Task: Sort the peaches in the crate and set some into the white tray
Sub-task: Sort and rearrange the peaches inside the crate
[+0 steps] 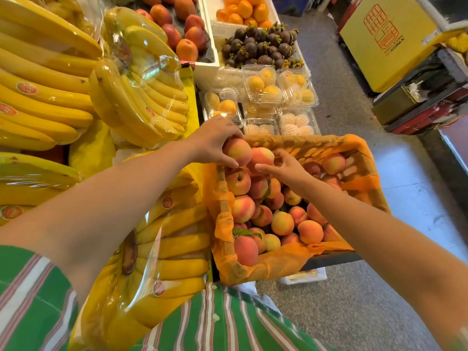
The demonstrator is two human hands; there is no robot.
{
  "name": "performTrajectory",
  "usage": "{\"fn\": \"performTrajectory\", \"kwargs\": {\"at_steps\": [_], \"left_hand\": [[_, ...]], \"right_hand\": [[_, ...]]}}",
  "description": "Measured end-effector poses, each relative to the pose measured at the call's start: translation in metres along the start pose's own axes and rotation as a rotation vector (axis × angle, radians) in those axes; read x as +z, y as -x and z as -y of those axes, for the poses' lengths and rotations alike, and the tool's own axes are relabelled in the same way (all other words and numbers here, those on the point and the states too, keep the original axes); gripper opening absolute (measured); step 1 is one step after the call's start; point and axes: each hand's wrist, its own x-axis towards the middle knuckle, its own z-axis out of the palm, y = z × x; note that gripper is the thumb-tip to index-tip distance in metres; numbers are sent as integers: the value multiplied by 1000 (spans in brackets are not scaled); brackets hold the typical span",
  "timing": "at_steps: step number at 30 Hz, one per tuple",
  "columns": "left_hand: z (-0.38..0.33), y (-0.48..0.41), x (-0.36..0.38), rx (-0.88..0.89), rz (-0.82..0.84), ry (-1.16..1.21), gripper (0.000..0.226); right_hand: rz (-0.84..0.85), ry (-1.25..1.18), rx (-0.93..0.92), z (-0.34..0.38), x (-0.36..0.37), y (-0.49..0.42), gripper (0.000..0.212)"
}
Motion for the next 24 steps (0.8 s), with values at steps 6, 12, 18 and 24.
{"fn": "performTrajectory", "kwargs": {"at_steps": [6, 12, 18, 24], "left_hand": [[-27, -7, -9, -129, -97, 559, 61], [-76, -25, -4, -253, 308, 1216, 38], [-109, -43, 21, -269, 614, 1270, 53], [-128, -65, 45, -248, 545, 1220, 41]], "right_hand": [[70, -176, -31, -8, -30, 27, 62], [311, -524, 55, -25, -72, 60, 80], [291, -580, 61, -51, -105, 86, 88], [124, -512, 54, -65, -129, 106, 38]]}}
